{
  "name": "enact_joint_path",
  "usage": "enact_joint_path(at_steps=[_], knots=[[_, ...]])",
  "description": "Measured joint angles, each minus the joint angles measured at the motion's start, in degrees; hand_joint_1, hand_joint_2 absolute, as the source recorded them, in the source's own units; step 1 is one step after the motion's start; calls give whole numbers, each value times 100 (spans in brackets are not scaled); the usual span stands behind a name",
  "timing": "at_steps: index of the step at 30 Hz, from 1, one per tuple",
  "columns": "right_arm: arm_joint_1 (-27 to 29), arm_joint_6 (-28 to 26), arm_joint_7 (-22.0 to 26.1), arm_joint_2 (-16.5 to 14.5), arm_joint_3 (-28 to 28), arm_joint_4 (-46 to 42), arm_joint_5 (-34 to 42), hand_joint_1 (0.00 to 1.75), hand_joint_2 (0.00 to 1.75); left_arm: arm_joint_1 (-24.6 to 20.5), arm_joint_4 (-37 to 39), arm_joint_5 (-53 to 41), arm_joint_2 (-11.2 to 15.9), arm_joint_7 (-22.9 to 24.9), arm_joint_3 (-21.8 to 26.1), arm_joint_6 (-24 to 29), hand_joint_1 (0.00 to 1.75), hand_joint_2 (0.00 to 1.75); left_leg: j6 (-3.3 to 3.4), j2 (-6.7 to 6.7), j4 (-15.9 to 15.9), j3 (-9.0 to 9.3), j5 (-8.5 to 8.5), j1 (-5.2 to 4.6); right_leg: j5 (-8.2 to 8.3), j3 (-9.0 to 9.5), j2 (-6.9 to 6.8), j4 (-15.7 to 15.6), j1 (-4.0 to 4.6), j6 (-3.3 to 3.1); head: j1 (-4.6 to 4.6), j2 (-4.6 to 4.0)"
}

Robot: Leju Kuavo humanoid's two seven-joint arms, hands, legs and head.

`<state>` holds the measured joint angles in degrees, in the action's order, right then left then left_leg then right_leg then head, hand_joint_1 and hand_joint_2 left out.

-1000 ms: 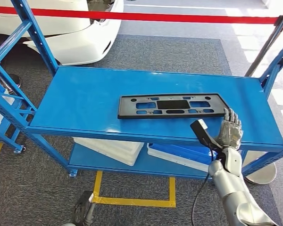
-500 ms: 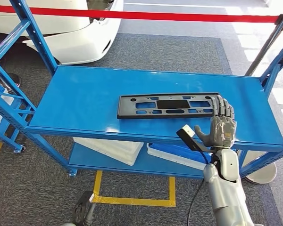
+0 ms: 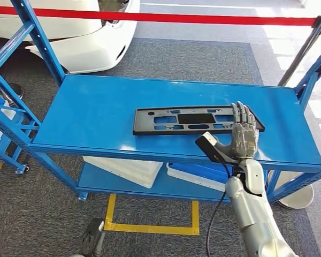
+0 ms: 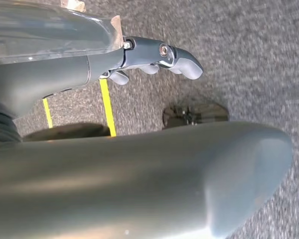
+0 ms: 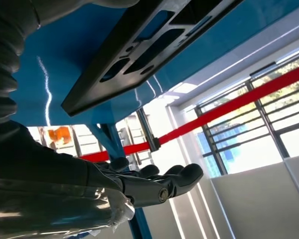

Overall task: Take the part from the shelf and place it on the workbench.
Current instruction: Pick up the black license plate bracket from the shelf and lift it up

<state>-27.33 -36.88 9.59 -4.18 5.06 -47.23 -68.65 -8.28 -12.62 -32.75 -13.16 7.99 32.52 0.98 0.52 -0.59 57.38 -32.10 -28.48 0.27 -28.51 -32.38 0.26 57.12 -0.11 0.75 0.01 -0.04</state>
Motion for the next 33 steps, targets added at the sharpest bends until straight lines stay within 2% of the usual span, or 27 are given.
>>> enact_joint_path(at_steps=[4, 17, 33], knots=[[-257, 257, -45, 135, 58, 374, 315, 0, 175, 29, 17, -12, 8, -27, 9, 1, 0, 0, 0, -1, 0, -1, 0, 0, 0, 1, -2, 0, 0, 0, 2, -1], [-700, 400, -241, 453, 60, 1089, 551, 0, 175, 7, 43, -123, 7, 19, 9, -102, 0, 0, 0, 0, 2, -2, 0, 0, 0, 0, -1, 0, 0, 0, 2, -1], [-798, 400, -260, 547, 60, 1302, 542, 0, 175, -8, 45, -137, 7, 21, 9, -104, 0, 0, 0, 0, 2, -2, 0, 0, 0, 0, -1, 0, 0, 0, 2, 0]])
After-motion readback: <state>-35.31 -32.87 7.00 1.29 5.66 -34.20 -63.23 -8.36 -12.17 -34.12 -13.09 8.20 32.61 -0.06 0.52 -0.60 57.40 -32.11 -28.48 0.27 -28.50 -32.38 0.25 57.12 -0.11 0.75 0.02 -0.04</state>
